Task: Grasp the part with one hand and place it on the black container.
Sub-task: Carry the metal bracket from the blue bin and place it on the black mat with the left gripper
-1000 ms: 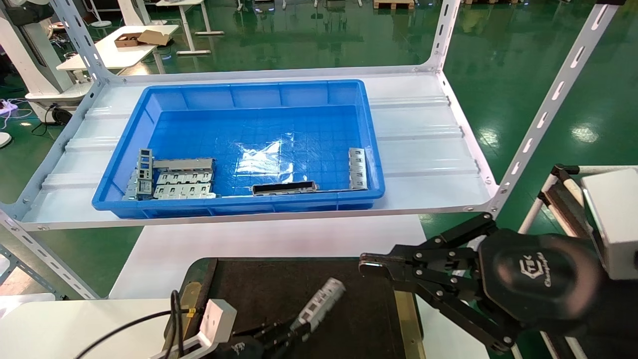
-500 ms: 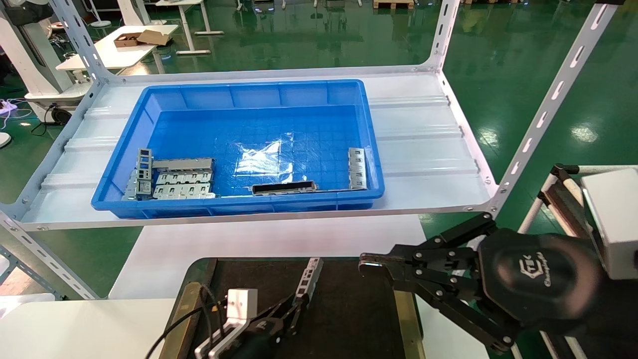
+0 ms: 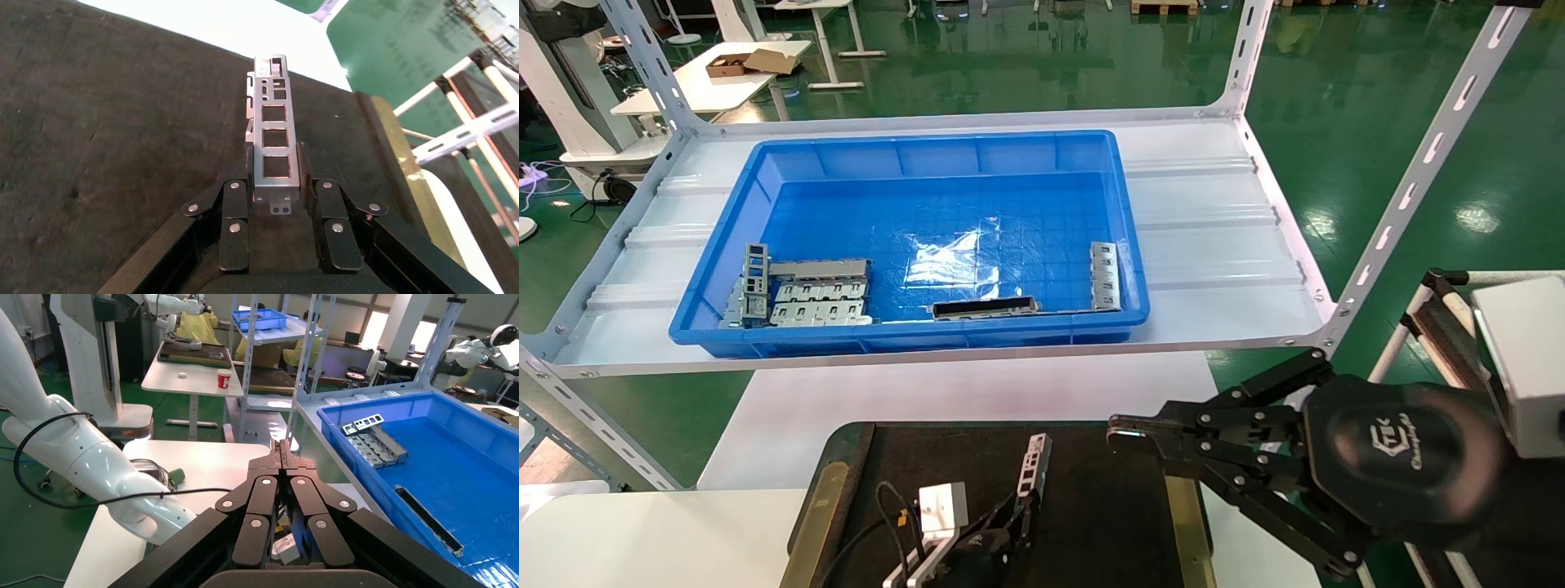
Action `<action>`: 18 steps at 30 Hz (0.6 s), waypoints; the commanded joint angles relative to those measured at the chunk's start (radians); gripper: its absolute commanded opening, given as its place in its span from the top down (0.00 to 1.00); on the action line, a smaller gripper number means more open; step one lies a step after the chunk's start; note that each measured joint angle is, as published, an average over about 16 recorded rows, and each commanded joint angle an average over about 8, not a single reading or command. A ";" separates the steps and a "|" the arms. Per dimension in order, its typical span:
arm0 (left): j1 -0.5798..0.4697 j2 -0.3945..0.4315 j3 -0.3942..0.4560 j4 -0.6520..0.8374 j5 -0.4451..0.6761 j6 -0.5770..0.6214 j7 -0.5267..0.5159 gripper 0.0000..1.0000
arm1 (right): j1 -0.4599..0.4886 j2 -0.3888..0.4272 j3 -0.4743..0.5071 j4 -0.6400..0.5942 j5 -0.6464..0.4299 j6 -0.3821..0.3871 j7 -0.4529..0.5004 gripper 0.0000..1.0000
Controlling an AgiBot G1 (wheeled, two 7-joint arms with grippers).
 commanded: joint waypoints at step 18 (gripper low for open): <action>-0.074 0.028 0.163 0.025 -0.236 -0.174 0.057 0.97 | 0.000 0.000 -0.001 0.000 0.001 0.000 -0.001 0.88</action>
